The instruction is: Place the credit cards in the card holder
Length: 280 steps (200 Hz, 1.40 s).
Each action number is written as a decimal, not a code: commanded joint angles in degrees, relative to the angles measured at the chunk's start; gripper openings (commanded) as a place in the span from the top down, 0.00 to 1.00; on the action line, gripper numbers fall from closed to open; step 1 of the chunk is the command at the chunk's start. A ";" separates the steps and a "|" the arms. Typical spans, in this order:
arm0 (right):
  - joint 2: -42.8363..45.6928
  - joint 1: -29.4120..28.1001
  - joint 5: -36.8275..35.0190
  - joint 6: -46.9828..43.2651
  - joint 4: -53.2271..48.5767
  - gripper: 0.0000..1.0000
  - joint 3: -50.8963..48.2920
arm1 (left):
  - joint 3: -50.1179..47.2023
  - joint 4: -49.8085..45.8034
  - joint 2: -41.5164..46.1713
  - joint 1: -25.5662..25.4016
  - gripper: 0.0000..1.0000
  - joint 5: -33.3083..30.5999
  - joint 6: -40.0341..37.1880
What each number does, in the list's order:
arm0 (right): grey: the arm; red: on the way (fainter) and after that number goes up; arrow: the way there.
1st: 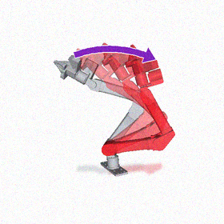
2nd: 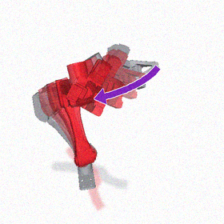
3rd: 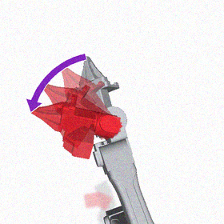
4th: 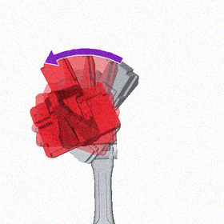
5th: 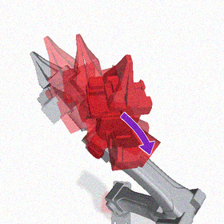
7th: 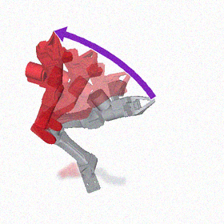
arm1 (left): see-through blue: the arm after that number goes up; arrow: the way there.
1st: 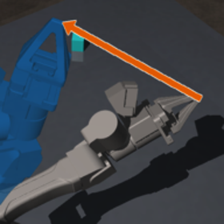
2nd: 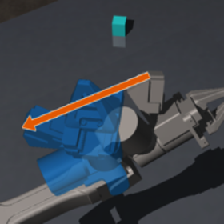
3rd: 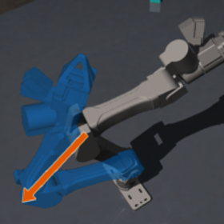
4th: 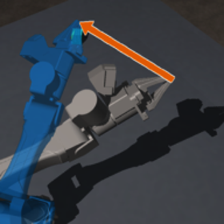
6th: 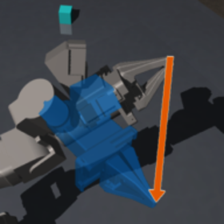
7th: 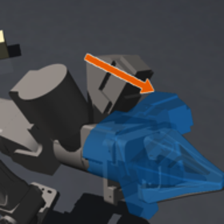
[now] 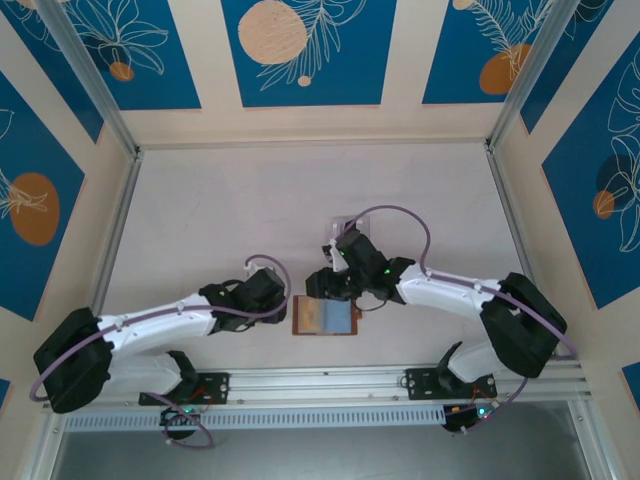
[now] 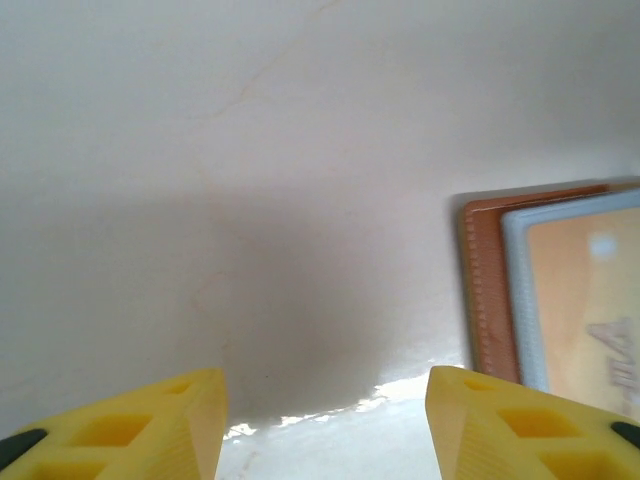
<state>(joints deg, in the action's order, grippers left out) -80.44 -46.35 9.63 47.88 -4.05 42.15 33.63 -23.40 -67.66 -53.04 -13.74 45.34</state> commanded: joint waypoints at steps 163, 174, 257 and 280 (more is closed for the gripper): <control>-8.17 -3.72 -26.56 -9.67 -22.89 0.62 7.36 | 2.51 7.13 -6.72 0.77 0.41 11.78 -6.03; -9.76 -4.24 -27.28 -9.65 -23.11 0.63 7.82 | 2.57 7.50 -7.39 0.78 0.42 11.98 -5.94; -15.09 -8.52 -29.31 -5.47 -23.21 0.95 7.69 | 1.77 8.40 -8.16 0.83 0.42 12.00 -5.88; -12.24 -7.61 -27.77 -6.07 -22.23 1.00 7.60 | 1.54 8.22 -8.02 0.83 0.42 11.89 -6.05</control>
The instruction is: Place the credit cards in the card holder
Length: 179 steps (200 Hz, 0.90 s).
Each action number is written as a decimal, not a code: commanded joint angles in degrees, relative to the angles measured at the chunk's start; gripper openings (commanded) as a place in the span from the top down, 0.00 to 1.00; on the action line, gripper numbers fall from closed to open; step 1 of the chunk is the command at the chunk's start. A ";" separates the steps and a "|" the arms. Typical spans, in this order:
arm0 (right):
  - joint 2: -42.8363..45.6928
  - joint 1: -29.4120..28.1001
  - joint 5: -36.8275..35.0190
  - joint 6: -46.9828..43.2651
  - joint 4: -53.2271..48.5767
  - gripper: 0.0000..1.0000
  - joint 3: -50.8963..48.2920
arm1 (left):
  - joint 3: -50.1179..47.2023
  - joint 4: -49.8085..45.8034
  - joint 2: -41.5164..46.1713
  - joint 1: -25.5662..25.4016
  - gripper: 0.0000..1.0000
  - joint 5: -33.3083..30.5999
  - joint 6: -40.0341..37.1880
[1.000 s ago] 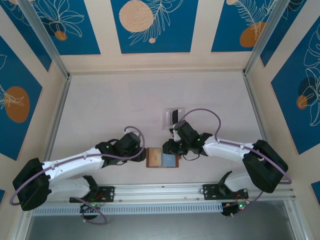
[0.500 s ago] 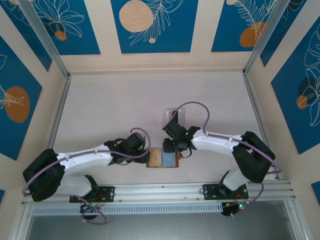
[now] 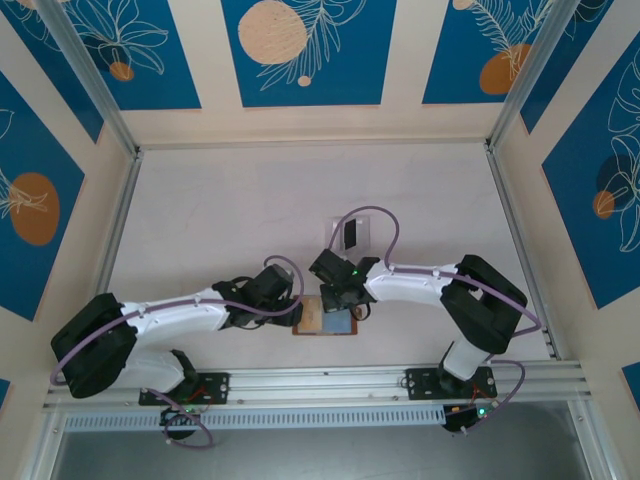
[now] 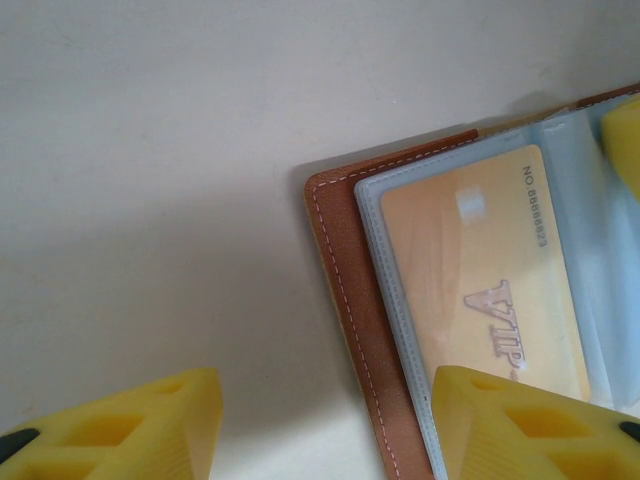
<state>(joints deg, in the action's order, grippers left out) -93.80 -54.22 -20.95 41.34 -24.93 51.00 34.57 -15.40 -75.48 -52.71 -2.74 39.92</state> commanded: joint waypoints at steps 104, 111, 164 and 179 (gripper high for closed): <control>4.45 2.15 1.74 -2.66 -5.47 0.69 0.71 | -1.54 1.79 -0.81 0.50 0.43 1.24 0.01; 3.97 2.02 1.79 -2.63 -5.38 0.69 0.68 | -1.54 1.86 -0.86 0.49 0.43 1.25 -0.02; -0.29 1.18 0.02 -2.50 -5.66 0.67 1.20 | -1.71 1.59 -0.65 0.50 0.43 1.07 0.02; -1.49 0.88 -0.63 -2.32 -5.83 0.67 1.25 | -1.80 1.72 -0.76 0.50 0.43 1.16 0.09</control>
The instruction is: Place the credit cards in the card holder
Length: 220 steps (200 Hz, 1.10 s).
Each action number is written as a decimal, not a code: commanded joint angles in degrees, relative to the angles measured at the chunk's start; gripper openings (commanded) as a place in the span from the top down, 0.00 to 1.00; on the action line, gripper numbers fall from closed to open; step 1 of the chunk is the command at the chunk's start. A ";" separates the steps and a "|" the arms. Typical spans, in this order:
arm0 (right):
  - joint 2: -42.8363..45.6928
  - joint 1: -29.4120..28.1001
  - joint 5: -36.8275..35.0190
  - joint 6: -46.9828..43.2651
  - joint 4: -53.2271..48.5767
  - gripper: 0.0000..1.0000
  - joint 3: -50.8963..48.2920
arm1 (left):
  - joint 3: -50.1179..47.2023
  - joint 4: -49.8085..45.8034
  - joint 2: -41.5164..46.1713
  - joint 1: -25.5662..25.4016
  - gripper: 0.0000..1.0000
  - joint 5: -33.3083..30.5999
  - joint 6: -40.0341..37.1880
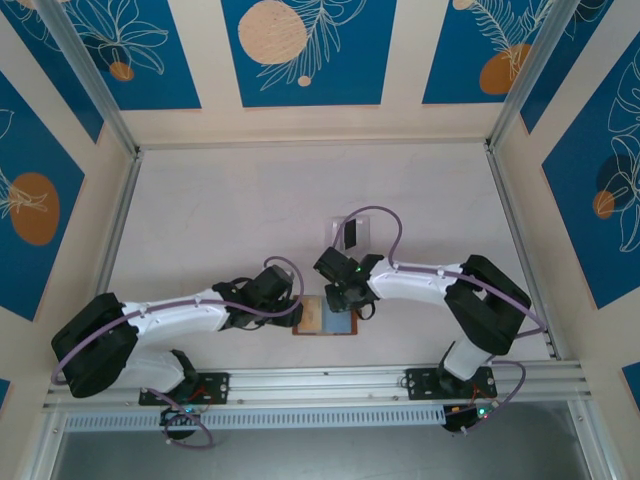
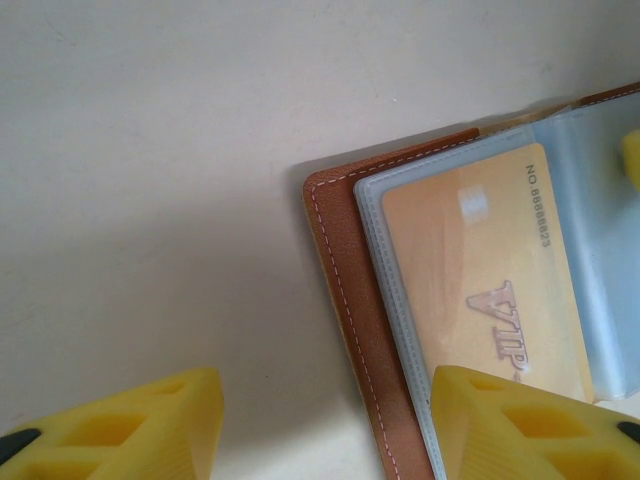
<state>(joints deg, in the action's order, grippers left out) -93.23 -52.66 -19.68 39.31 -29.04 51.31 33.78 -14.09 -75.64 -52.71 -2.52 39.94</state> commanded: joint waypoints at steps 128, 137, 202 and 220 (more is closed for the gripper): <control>-3.30 -5.45 -1.34 4.52 -5.36 1.00 2.61 | -2.02 1.09 -0.12 0.50 0.44 1.41 -0.12; -2.13 -5.00 -0.75 4.08 -6.13 1.00 3.83 | -2.43 1.73 -0.36 0.50 0.44 1.79 -0.12; 0.38 -1.69 9.82 3.82 -5.68 1.00 9.52 | -5.30 6.98 -4.47 -0.86 0.51 1.32 1.89; -0.69 -1.07 13.03 4.86 -3.77 1.00 9.77 | -5.47 7.40 -5.37 -1.49 0.52 0.62 1.98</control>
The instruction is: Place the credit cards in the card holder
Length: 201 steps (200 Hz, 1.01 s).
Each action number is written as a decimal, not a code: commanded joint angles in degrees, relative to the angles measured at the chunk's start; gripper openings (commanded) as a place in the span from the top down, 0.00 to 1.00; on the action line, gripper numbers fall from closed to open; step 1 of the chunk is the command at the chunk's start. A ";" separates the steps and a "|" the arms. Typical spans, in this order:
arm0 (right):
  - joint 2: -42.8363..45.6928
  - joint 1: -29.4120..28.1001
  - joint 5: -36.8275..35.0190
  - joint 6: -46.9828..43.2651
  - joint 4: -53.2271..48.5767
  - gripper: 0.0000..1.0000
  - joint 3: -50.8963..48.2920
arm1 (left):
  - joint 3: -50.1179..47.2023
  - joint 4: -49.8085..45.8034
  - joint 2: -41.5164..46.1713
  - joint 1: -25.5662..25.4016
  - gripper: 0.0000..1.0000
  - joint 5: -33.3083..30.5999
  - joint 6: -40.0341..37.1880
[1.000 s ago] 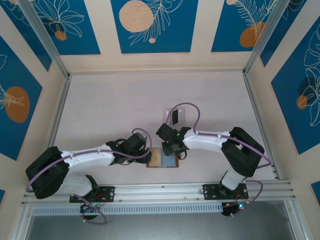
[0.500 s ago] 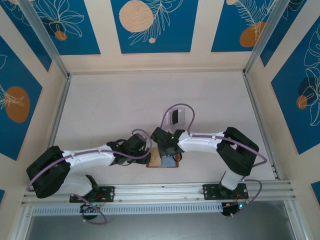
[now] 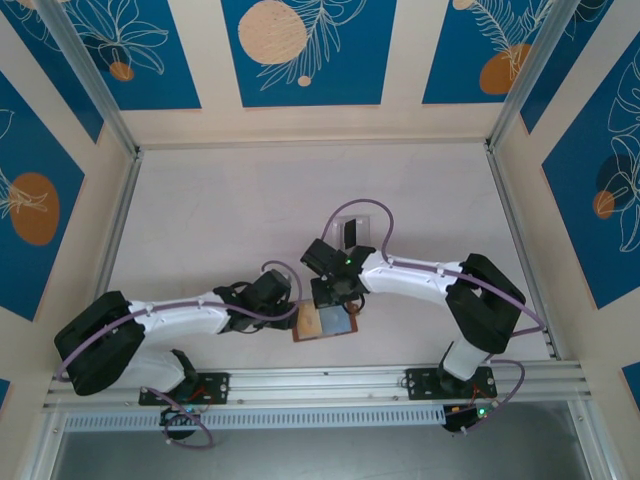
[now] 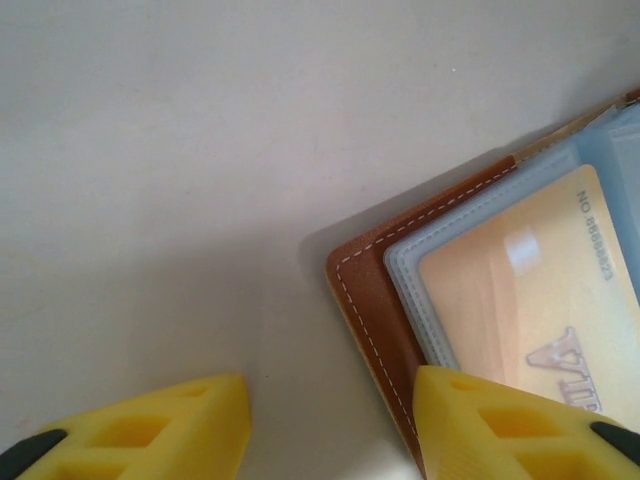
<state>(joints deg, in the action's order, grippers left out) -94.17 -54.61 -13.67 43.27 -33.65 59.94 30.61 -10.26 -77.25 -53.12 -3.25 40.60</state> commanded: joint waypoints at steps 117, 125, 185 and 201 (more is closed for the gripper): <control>-2.49 1.20 20.36 10.74 17.73 0.64 -6.36 | -3.89 8.66 -7.47 -2.25 0.53 1.22 3.96; -2.28 1.40 21.05 11.11 18.84 0.63 -6.78 | -3.81 8.61 -7.35 -2.24 0.53 1.31 4.05; -2.46 2.41 22.75 12.76 23.42 0.53 -8.94 | -3.30 -2.83 -2.33 -1.24 0.47 -3.96 8.35; -2.37 2.60 23.19 12.68 24.82 0.50 -9.48 | -4.60 -6.24 3.00 -0.97 0.44 -6.14 9.62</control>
<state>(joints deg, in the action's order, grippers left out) -96.47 -51.68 7.01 54.59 -15.14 51.48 29.67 -9.43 -76.82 -54.43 -7.14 47.59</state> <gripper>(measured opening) 0.478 0.535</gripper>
